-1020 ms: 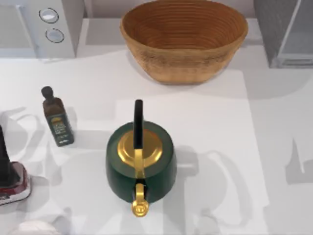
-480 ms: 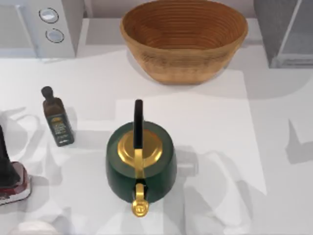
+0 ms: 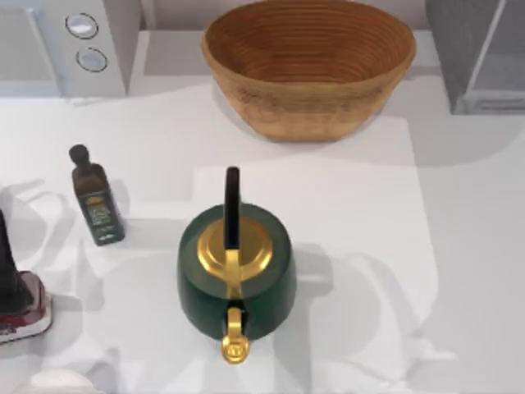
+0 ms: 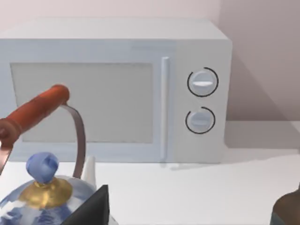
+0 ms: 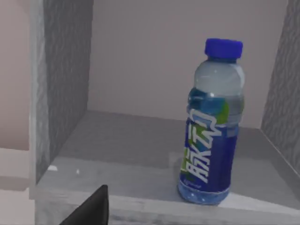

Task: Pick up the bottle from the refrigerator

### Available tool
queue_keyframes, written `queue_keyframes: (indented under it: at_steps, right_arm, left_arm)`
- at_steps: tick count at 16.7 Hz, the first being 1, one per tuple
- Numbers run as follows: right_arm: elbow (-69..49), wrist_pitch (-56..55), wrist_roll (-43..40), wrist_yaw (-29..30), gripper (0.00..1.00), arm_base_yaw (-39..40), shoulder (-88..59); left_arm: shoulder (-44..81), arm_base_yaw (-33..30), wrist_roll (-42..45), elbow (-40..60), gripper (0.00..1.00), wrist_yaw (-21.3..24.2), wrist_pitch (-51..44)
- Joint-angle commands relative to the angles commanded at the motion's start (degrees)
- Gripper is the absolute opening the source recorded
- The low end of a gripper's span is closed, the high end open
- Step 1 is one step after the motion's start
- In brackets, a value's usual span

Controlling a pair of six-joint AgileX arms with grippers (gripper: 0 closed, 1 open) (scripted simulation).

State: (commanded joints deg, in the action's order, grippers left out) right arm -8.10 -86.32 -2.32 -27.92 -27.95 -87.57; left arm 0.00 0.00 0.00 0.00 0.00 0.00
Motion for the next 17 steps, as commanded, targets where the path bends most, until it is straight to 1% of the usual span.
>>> queue_keyframes:
  at_steps: [3,6,13,17]
  right_arm:
    - [-1.71,-5.57,1.93,-0.76,1.0,-2.8,-10.09]
    - [-2.41,-6.45,3.21,-1.45,1.0,-2.79,-14.79]
    - [-2.71,-6.74,3.29,-1.25,1.0,-3.04,-14.47]
    - [-9.26,-7.96,3.55,0.21,1.0,-2.46,-12.1]
  left_arm:
    - [0.0,0.0,0.0,0.0,1.0,0.0,0.0]
    - [0.0,0.0,0.0,0.0,1.0,0.0,0.0]
    - [0.0,0.0,0.0,0.0,1.0,0.0,0.0]
    - [0.0,0.0,0.0,0.0,1.0,0.0,0.0]
